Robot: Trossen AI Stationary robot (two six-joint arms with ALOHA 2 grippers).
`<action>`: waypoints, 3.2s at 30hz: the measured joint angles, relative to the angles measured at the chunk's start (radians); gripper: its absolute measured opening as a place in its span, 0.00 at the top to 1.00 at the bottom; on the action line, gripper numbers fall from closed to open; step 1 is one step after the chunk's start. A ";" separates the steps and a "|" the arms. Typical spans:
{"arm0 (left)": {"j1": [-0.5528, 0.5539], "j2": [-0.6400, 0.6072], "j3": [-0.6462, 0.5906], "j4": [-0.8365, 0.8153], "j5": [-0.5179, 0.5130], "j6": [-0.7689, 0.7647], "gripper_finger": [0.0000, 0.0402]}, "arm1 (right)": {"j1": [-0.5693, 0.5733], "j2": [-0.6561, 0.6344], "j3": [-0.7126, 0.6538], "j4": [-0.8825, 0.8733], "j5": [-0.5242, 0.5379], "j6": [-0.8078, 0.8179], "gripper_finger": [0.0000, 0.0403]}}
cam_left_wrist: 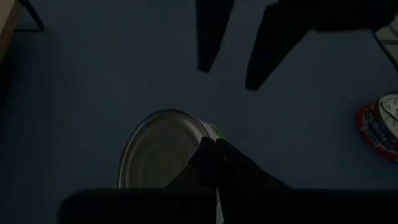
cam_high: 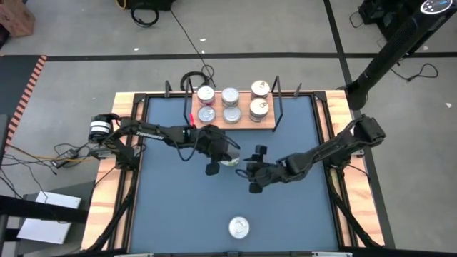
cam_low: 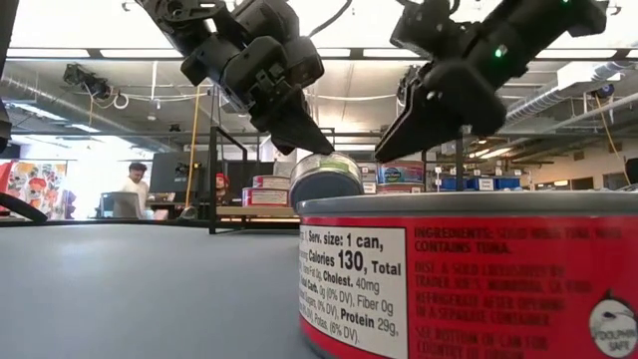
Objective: Stack canned seafood by type on shelf
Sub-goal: Stack the green tuna can on top of the green tuna can on the shelf
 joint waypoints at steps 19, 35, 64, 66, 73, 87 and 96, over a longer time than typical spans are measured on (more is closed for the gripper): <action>0.002 0.000 0.001 0.009 0.004 -0.003 1.00 | -0.015 0.169 -0.001 0.298 0.166 -0.275 0.28; 0.002 -0.002 0.002 0.035 0.042 -0.020 0.99 | -0.054 0.169 -0.001 0.304 0.072 -0.316 0.63; -0.086 -0.199 -0.497 0.923 0.035 -0.107 0.72 | -0.070 0.160 0.109 0.040 0.156 -0.351 0.63; -0.086 -0.219 -0.548 0.982 0.005 -0.108 0.72 | -0.080 0.160 0.143 0.004 0.177 -0.386 0.63; -0.086 -0.238 -0.664 1.177 -0.034 -0.106 0.72 | -0.139 0.160 0.251 -0.080 0.242 -0.539 0.63; -0.086 -0.236 -0.675 1.182 -0.035 -0.101 0.72 | -0.386 0.160 0.312 -0.092 0.187 -0.834 0.63; -0.086 -0.236 -0.675 1.182 -0.035 -0.100 0.72 | -0.463 0.168 0.312 -0.086 0.054 -0.871 0.63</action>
